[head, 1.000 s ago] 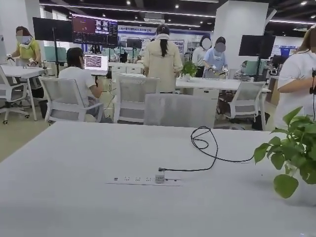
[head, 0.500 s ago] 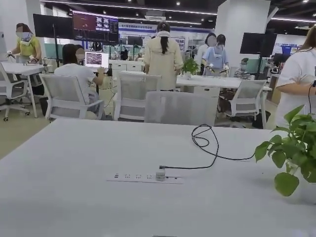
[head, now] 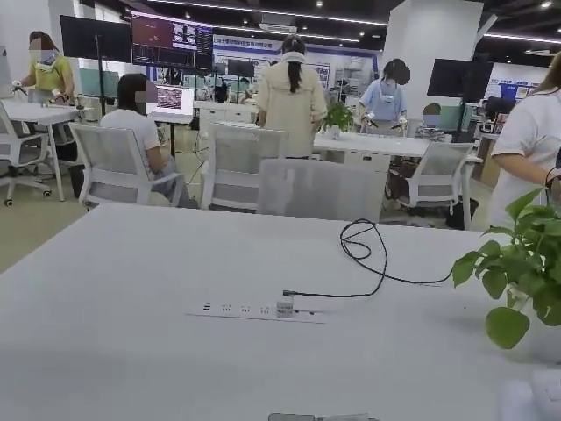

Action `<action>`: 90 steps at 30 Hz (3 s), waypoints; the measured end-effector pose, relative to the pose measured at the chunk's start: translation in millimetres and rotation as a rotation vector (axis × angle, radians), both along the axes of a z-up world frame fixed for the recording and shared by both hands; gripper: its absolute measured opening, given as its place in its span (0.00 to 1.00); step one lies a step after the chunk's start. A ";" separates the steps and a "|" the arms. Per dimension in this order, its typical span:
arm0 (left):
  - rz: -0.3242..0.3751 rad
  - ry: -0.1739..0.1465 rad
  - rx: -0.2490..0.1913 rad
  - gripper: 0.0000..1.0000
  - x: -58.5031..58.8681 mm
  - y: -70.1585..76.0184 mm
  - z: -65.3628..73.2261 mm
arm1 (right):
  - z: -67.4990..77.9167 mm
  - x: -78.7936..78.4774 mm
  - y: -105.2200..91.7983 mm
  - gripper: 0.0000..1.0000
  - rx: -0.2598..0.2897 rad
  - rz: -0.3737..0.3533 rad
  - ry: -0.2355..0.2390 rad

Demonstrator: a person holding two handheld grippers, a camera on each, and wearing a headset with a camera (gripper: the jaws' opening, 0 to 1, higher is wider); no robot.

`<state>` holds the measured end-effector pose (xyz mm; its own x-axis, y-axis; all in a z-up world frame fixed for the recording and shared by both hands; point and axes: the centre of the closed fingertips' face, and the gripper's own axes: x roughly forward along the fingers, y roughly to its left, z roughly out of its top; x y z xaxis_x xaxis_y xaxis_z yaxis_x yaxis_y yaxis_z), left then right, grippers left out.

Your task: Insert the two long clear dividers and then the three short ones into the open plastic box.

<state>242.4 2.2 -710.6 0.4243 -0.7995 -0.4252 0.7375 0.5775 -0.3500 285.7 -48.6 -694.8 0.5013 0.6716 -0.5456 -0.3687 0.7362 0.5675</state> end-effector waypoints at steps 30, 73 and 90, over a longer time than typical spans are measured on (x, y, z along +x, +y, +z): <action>-0.214 -0.140 0.063 0.99 -23.8 16.5 -40.2 | -55.3 -2.8 1.9 0.07 -0.226 -0.021 0.351; -0.196 -0.113 -0.009 0.95 -25.9 19.5 -44.6 | -100.8 -2.2 1.2 0.07 -0.405 0.004 0.397; -0.196 -0.105 -0.004 0.96 -27.9 20.2 -47.5 | -105.9 -2.1 11.1 0.07 -0.477 0.086 0.341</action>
